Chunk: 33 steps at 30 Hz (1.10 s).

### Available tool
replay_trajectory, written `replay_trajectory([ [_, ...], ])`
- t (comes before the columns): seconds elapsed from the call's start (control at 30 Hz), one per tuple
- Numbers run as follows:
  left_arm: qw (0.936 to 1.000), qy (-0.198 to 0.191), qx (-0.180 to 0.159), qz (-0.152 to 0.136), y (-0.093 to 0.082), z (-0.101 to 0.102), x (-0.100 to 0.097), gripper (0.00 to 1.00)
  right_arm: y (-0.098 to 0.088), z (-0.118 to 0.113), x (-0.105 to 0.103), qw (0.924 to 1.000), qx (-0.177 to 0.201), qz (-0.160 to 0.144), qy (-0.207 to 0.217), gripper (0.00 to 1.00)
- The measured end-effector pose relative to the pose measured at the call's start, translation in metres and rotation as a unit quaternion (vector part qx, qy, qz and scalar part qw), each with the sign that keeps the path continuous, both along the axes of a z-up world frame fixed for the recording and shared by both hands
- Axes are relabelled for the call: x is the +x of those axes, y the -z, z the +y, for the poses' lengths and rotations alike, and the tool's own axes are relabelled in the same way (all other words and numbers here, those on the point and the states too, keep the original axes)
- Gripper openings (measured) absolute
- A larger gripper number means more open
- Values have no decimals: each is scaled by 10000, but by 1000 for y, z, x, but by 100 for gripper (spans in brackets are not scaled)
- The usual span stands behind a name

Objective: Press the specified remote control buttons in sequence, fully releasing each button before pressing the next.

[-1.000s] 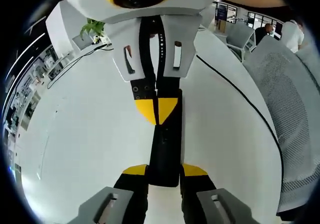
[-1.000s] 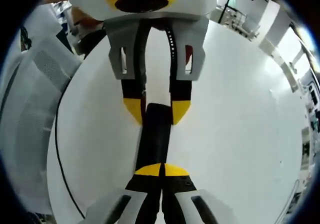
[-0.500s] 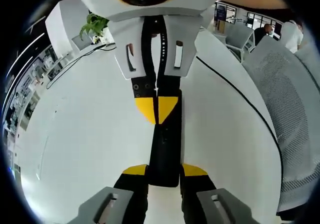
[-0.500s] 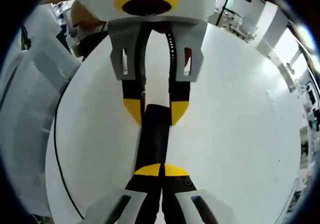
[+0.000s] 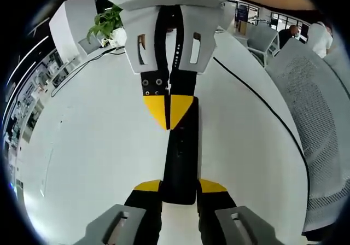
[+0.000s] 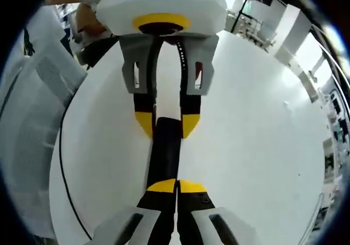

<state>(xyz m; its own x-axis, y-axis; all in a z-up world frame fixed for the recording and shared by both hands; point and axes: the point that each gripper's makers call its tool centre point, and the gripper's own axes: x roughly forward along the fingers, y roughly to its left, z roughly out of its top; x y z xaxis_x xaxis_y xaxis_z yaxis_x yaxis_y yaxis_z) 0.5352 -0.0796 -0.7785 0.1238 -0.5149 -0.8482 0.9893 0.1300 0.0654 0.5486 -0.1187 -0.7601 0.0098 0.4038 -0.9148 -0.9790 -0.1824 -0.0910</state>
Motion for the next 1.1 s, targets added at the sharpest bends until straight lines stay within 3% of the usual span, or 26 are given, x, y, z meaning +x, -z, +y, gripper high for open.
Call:
replay_trajectory([
  [0.77, 10000, 6, 35, 16, 0, 0, 0, 23, -29, 5, -1, 9996, 139, -238, -106, 0],
  [1.1, 10000, -2, 35, 15, -1, -1, 0, 23, -24, 4, -6, 9997, 114, -180, -121, 0],
])
